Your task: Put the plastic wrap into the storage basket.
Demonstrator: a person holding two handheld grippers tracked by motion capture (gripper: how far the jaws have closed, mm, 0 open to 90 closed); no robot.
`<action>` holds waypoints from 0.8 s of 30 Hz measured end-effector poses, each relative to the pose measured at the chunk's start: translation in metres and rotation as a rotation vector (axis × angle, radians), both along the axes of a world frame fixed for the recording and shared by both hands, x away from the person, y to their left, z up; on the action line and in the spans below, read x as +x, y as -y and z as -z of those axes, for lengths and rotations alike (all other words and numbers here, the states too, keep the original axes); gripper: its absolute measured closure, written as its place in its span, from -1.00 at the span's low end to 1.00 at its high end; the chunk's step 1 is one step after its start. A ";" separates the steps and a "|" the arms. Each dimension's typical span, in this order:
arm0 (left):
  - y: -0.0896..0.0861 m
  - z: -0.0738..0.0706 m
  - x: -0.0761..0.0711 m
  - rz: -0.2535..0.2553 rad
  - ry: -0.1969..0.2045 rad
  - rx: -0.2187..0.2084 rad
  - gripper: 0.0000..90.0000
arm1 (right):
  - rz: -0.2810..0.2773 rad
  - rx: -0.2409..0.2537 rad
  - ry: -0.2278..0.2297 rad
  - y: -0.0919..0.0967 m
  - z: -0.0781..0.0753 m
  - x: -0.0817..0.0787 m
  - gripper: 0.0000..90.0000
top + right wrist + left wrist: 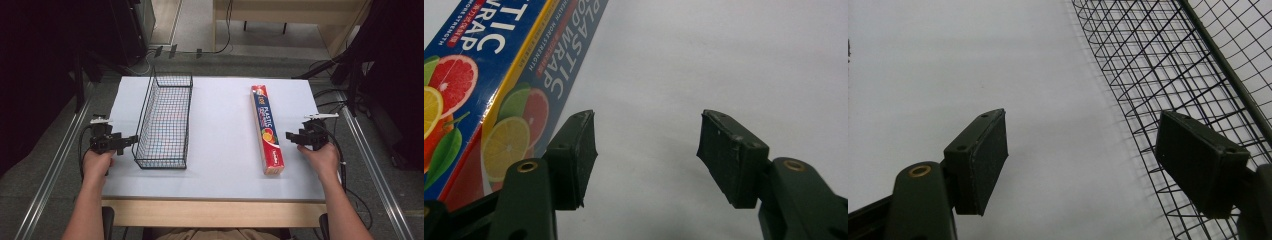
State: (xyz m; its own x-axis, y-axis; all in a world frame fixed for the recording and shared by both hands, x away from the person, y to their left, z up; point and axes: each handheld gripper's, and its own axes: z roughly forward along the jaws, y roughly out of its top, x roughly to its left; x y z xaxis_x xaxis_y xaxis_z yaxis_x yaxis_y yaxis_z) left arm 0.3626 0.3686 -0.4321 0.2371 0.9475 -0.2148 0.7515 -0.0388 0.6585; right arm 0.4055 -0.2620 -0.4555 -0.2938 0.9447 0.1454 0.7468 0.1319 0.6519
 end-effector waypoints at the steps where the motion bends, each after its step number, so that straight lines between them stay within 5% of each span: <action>1: 0.000 0.000 0.000 0.000 0.000 -0.001 -0.51 | 0.000 0.003 -0.001 0.000 0.000 0.000 -0.09; 17: 0.000 0.000 0.000 0.000 -0.001 0.002 -0.51 | 0.005 0.023 -0.014 -0.001 -0.001 0.000 -0.06; 24: -0.001 0.000 0.000 -0.007 0.002 -0.003 -0.51 | 0.025 0.052 0.065 -0.014 -0.014 -0.009 -0.07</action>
